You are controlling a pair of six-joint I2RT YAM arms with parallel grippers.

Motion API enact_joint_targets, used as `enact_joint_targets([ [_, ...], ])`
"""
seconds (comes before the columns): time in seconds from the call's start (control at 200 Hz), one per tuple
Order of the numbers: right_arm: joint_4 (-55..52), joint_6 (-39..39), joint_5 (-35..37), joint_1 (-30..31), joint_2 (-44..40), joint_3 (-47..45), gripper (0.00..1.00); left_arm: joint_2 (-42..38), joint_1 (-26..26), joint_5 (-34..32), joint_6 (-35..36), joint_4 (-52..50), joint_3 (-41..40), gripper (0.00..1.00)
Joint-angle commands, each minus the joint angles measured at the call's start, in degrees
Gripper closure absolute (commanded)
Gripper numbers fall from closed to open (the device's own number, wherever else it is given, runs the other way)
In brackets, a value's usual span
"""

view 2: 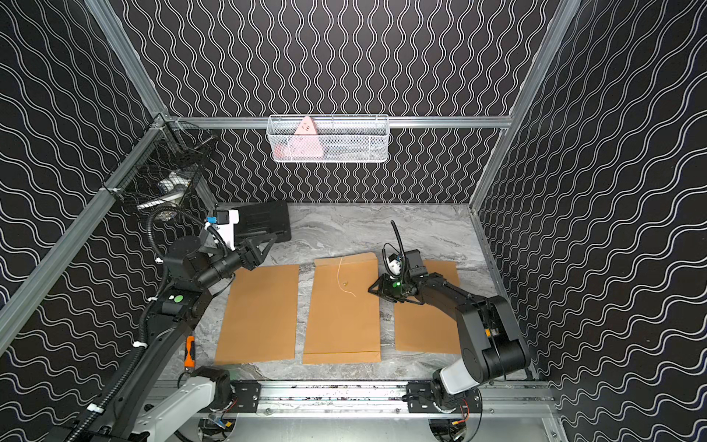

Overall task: Open the file bag
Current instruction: Place the file bag at the center of the board.

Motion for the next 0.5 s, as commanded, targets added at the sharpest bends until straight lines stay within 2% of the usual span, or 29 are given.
enact_joint_targets([
  [0.0,-1.19,-0.6,0.87,0.03,-0.03,0.49,0.66,-0.06,0.12,-0.06,0.93,1.59,0.02,0.46],
  [0.495,-4.14,-1.05,4.54,-0.1,-0.99,0.48,0.58,0.08,0.12,-0.59,1.14,0.5,0.11,0.45],
])
